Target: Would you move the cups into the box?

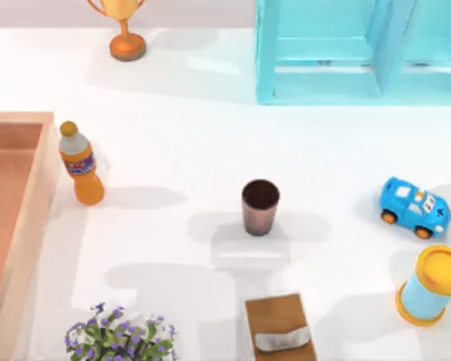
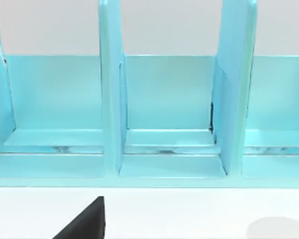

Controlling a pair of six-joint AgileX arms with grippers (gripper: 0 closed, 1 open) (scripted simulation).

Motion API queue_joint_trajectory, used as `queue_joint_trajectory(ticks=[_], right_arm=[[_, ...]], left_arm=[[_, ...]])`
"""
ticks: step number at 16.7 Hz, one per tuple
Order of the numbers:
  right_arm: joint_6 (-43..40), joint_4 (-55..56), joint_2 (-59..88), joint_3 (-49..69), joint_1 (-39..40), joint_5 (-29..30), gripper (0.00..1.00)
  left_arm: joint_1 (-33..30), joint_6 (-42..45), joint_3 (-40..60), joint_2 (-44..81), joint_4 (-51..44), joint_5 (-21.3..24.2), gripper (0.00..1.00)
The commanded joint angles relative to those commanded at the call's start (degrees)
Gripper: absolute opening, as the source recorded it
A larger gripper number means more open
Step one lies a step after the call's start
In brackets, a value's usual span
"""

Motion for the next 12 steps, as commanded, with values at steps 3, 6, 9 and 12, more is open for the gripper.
queue_joint_trajectory(ticks=[3,6,9,12], right_arm=[[0.0,0.0,0.0,0.0,0.0,0.0,1.0],[0.0,0.0,0.0,0.0,0.0,0.0,1.0],[0.0,0.0,0.0,0.0,0.0,0.0,1.0],[0.0,0.0,0.0,0.0,0.0,0.0,1.0]], left_arm=[[4.8,3.42,-4.8,-3.95,1.26,-0.63,0.0],[5.68,4.0,-5.63,-4.63,1.49,-0.74,0.0],[5.44,4.02,-5.49,-4.39,1.35,-0.81,0.0],[6.1,4.62,-7.83,-4.21,3.7,-0.75,0.0]])
